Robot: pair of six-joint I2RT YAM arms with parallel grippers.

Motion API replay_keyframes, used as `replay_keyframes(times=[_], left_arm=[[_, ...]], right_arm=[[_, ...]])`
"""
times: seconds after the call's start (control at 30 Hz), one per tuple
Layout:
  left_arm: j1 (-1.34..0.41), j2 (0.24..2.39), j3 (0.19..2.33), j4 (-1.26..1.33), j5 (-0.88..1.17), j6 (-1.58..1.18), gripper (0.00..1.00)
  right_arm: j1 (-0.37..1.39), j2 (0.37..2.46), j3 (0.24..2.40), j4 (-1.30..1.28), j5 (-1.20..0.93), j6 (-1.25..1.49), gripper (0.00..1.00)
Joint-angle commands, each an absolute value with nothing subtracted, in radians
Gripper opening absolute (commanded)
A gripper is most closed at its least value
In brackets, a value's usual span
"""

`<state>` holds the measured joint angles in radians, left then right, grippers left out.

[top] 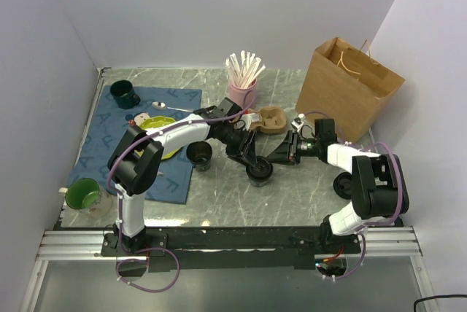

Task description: Pack the takeout coffee

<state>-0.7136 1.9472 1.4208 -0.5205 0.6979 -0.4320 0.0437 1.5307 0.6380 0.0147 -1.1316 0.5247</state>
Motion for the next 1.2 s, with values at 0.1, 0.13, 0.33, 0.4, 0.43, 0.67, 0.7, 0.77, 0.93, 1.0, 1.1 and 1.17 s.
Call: replay_keyframes(times=[0.1, 0.13, 0.33, 0.4, 0.43, 0.67, 0.7, 0.77, 0.93, 1.0, 1.1, 1.17], left_arm=[[-0.718, 1.985, 1.445, -0.655, 0.5, -0.373, 0.55], [-0.715, 1.979, 1.454, -0.657, 0.538, -0.379, 0.56], [-0.673, 1.951, 1.505, -0.634, 0.676, -0.436, 0.67], [-0.669, 1.947, 1.537, -0.641, 0.68, -0.436, 0.7], [-0.669, 1.947, 1.549, -0.656, 0.667, -0.431, 0.71], [-0.663, 1.944, 1.603, -0.673, 0.673, -0.428, 0.8], [-0.663, 1.941, 1.608, -0.676, 0.669, -0.426, 0.81], [-0.661, 1.922, 1.632, -0.689, 0.643, -0.426, 0.82], [-0.65, 1.873, 1.73, -0.788, 0.452, -0.41, 0.84], [-0.634, 1.813, 1.733, -0.784, 0.372, -0.431, 0.86], [-0.592, 1.712, 1.677, -0.74, 0.224, -0.486, 0.9], [-0.545, 1.627, 1.587, -0.669, 0.149, -0.526, 0.97]], right_arm=[[0.063, 1.433, 0.798, -0.319, -0.96, 0.426, 0.46], [0.064, 1.425, 0.804, -0.333, -0.95, 0.419, 0.47], [0.064, 1.378, 0.839, -0.411, -0.914, 0.4, 0.48], [0.063, 1.359, 0.85, -0.428, -0.905, 0.396, 0.49], [0.064, 1.352, 0.853, -0.443, -0.899, 0.393, 0.5], [0.063, 1.287, 0.883, -0.52, -0.865, 0.374, 0.53], [0.064, 1.279, 0.897, -0.534, -0.835, 0.362, 0.54], [0.067, 1.247, 0.914, -0.575, -0.787, 0.353, 0.58], [0.138, 1.163, 0.997, -0.702, -0.527, 0.374, 0.72], [0.219, 1.131, 1.023, -0.73, -0.432, 0.4, 0.77], [0.32, 1.111, 1.043, -0.758, -0.293, 0.448, 0.85], [0.36, 1.114, 1.055, -0.769, -0.241, 0.474, 0.95]])
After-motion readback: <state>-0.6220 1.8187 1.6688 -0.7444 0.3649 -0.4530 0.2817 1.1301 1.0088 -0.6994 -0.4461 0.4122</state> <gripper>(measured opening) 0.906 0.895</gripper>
